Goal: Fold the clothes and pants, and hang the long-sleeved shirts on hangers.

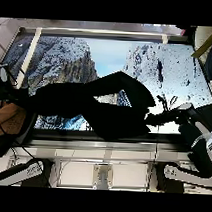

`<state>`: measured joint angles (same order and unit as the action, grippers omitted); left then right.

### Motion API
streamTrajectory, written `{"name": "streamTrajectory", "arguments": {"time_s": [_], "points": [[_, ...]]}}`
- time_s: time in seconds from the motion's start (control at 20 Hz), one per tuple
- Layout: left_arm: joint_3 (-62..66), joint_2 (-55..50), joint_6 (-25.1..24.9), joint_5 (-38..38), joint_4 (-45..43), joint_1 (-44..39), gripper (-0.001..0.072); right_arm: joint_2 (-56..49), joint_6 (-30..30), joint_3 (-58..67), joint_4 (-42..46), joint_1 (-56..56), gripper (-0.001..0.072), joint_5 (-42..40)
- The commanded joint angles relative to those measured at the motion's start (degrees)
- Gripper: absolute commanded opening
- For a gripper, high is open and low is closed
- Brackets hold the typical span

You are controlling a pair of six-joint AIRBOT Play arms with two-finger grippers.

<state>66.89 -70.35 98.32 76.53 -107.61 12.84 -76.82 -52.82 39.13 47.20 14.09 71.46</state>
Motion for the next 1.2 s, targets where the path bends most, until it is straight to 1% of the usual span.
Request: {"name": "streamTrajectory", "arguments": {"time_s": [0.0,0.1,0.2,0.3,0.4,0.55,0.6,0.75,0.8,0.85,1.0,1.05,1.1,1.15], "points": [[0.0,2.3,-1.7,1.7,-2.2,0.1,0.0009,3.9,-0.5,4.9,0.3,2.2,0.0009,14.4],[0.0,5.6,-1.7,1.7,-5.2,0.6,0.0010,10.0,-2.2,9.6,3.6,6.0,0.0009,18.2],[0.0,8.9,-1.7,1.7,-5.5,2.3,0.0009,16.2,-4.2,15.9,8.0,11.3,0.0009,19.1],[0.0,12.4,-1.7,1.7,-5.5,3.8,0.0009,20.9,-6.3,23.5,10.2,16.8,0.0008,19.2],[0.0,15.6,-1.7,1.4,-5.5,4.5,0.0010,23.7,-6.8,29.7,10.2,20.2,0.0008,19.2],[0.0,17.9,-1.6,-1.3,-5.5,4.5,0.0009,24.1,-11.7,33.0,10.2,21.0,0.0006,19.6],[0.0,17.6,-1.6,-2.1,-5.5,4.5,0.0009,23.5,-13.2,32.9,11.5,21.0,0.0007,20.3],[0.0,14.9,-1.3,-2.4,-5.5,4.6,0.0010,19.6,-20.7,32.9,19.5,21.0,0.0007,21.5],[0.0,13.8,0.0,-2.4,-5.5,4.8,0.0010,17.6,-22.2,32.9,21.4,21.0,0.0007,22.4],[0.0,12.7,0.8,-2.4,-5.5,5.1,0.0009,15.1,-24.0,32.9,22.6,21.0,0.0007,22.5],[0.0,9.7,1.0,-2.4,-5.5,5.6,0.0009,5.9,-28.8,32.9,23.2,21.0,0.0007,21.6],[0.0,9.0,1.0,-2.4,-5.5,5.7,0.0009,2.3,-31.3,32.9,23.0,21.0,0.0008,20.3],[0.0,8.4,1.0,-2.4,-5.5,5.7,0.0010,-1.1,-33.6,32.9,22.2,20.9,0.0008,17.3],[-0.1,8.0,1.0,-2.4,-5.5,5.7,0.0009,-3.7,-33.9,32.9,19.6,20.7,0.0009,12.7]]}}
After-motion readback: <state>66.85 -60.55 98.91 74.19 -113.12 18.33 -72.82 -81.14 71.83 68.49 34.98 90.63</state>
